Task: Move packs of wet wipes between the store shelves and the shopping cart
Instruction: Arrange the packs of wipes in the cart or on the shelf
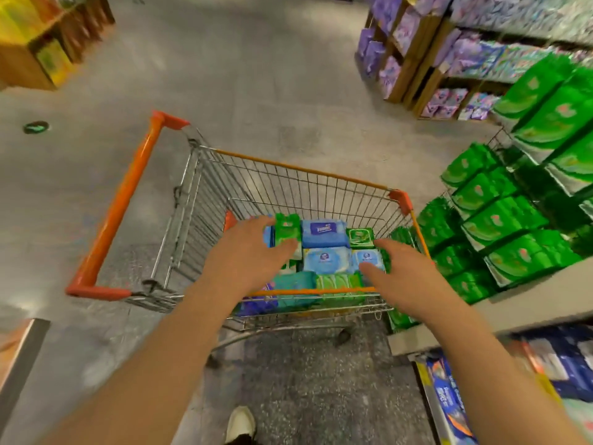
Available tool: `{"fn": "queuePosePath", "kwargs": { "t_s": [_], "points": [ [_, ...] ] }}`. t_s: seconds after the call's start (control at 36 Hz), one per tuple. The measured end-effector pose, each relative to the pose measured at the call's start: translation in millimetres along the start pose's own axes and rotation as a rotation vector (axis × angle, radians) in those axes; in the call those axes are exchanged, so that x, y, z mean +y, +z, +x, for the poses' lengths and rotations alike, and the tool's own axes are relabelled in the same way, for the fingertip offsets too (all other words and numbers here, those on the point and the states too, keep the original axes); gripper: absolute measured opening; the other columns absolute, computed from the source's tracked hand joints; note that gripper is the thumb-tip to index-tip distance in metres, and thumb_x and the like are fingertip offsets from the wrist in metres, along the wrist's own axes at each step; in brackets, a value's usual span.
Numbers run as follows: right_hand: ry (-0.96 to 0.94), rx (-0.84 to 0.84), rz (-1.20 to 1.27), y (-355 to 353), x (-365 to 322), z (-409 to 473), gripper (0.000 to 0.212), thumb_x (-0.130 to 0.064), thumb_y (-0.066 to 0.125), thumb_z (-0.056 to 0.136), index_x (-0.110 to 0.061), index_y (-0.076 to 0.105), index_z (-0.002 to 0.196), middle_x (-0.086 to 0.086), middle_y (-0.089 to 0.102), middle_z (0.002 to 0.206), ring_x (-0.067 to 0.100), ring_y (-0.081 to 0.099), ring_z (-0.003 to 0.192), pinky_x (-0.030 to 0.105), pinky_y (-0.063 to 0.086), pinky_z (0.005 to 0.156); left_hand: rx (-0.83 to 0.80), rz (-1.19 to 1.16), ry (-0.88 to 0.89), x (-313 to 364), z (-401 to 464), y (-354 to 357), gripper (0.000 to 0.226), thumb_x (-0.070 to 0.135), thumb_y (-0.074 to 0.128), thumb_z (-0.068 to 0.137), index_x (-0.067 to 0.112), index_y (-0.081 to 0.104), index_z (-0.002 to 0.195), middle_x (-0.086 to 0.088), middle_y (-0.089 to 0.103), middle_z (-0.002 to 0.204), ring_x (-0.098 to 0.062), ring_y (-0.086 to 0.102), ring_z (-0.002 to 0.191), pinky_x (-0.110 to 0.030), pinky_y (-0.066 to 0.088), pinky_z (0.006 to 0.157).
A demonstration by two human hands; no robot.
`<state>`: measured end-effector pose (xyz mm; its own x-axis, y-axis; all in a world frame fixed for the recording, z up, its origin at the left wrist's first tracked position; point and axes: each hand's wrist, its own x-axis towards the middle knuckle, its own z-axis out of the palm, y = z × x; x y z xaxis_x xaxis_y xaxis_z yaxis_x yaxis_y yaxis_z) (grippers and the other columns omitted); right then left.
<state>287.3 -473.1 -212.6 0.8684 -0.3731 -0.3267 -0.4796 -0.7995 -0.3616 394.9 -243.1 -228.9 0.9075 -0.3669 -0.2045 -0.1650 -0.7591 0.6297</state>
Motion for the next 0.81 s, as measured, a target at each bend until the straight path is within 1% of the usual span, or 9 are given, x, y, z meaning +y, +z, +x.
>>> {"fn": "queuePosePath", "kwargs": {
  "t_s": [0.06, 0.17, 0.25, 0.33, 0.44, 0.56, 0.61, 0.67, 0.81],
  "points": [
    [-0.004, -0.024, 0.011, 3.3, -7.1, 12.6, 0.056, -0.044, 0.055, 0.101, -0.02, 0.042, 0.149, 0.004, 0.046, 0.152, 0.023, 0.049, 0.132, 0.029, 0.039, 0.094, -0.005, -0.004, -0.015, -5.0, 12.7, -0.3, 0.052, 0.06, 0.058, 0.092, 0.035, 0.057, 0.137, 0.007, 0.063, 0.135, -0.016, 0.059, 0.119, -0.035, 0.047, 0.096],
    [-0.005, -0.062, 0.036, 8.8, -6.1, 42.2, 0.064, -0.049, 0.054, 0.099, -0.02, 0.038, 0.153, 0.002, 0.043, 0.156, 0.022, 0.046, 0.136, 0.031, 0.04, 0.105, -0.043, 0.016, -0.064, -13.1, 39.7, 5.0, 0.063, 0.064, 0.055, 0.092, 0.031, 0.052, 0.145, 0.006, 0.058, 0.144, -0.016, 0.057, 0.125, -0.035, 0.046, 0.1],
    [-0.016, -0.094, 0.043, 14.1, 0.1, 70.6, 0.062, -0.049, 0.055, 0.098, -0.021, 0.041, 0.152, 0.002, 0.046, 0.153, 0.022, 0.049, 0.134, 0.031, 0.04, 0.103, -0.072, -0.024, -0.112, -18.0, 61.7, 14.9, 0.065, 0.063, 0.056, 0.093, 0.03, 0.048, 0.149, 0.007, 0.052, 0.151, -0.016, 0.053, 0.132, -0.037, 0.043, 0.106],
    [-0.061, -0.147, 0.038, 19.9, 6.8, 100.4, 0.062, -0.05, 0.055, 0.098, -0.023, 0.04, 0.152, 0.001, 0.044, 0.155, 0.021, 0.046, 0.137, 0.033, 0.039, 0.108, -0.087, -0.05, -0.168, -19.7, 81.3, 28.8, 0.068, 0.059, 0.057, 0.094, 0.026, 0.045, 0.152, 0.006, 0.047, 0.156, -0.018, 0.049, 0.138, -0.037, 0.038, 0.112],
    [-0.128, -0.267, 0.029, 30.9, 14.4, 141.3, 0.061, -0.049, 0.054, 0.1, -0.024, 0.038, 0.153, -0.002, 0.04, 0.158, 0.02, 0.043, 0.141, 0.034, 0.037, 0.111, -0.084, -0.066, -0.264, -25.1, 101.5, 49.4, 0.065, 0.061, 0.057, 0.092, 0.029, 0.049, 0.148, 0.006, 0.052, 0.152, -0.018, 0.053, 0.133, -0.038, 0.044, 0.11],
    [-0.201, -0.386, -0.022, 47.3, 16.7, 174.2, 0.061, -0.048, 0.051, 0.101, -0.024, 0.035, 0.155, -0.004, 0.037, 0.161, 0.019, 0.041, 0.143, 0.033, 0.034, 0.112, -0.067, -0.196, -0.371, -26.4, 111.8, 65.8, 0.059, 0.057, 0.059, 0.094, 0.031, 0.05, 0.147, 0.006, 0.056, 0.147, -0.017, 0.058, 0.127, -0.043, 0.048, 0.106],
    [-0.224, -0.448, -0.036, 57.8, 17.6, 188.6, 0.062, -0.048, 0.05, 0.102, -0.021, 0.034, 0.156, -0.003, 0.035, 0.162, 0.019, 0.039, 0.144, 0.033, 0.033, 0.113, -0.056, -0.201, -0.405, -29.4, 116.2, 74.8, 0.057, 0.055, 0.059, 0.096, 0.03, 0.051, 0.146, 0.007, 0.057, 0.146, -0.016, 0.057, 0.126, -0.036, 0.046, 0.105],
    [-0.233, -0.498, -0.036, 68.3, 18.5, 200.2, 0.064, -0.049, 0.049, 0.102, -0.02, 0.033, 0.157, -0.003, 0.034, 0.163, 0.02, 0.037, 0.146, 0.036, 0.033, 0.116, -0.069, -0.196, -0.432, -34.2, 118.6, 82.5, 0.054, 0.053, 0.059, 0.096, 0.029, 0.052, 0.144, 0.007, 0.058, 0.145, -0.014, 0.057, 0.126, -0.029, 0.043, 0.099],
    [-0.242, -0.613, -0.069, 100.3, 23.2, 231.3, 0.066, -0.053, 0.049, 0.101, -0.021, 0.032, 0.156, 0.001, 0.032, 0.164, 0.023, 0.033, 0.149, 0.04, 0.032, 0.118, -0.072, -0.2, -0.534, -56.5, 130.3, 100.0, 0.053, 0.048, 0.063, 0.094, 0.027, 0.055, 0.142, 0.004, 0.06, 0.143, -0.016, 0.059, 0.126, -0.036, 0.046, 0.105]
  ]
}}
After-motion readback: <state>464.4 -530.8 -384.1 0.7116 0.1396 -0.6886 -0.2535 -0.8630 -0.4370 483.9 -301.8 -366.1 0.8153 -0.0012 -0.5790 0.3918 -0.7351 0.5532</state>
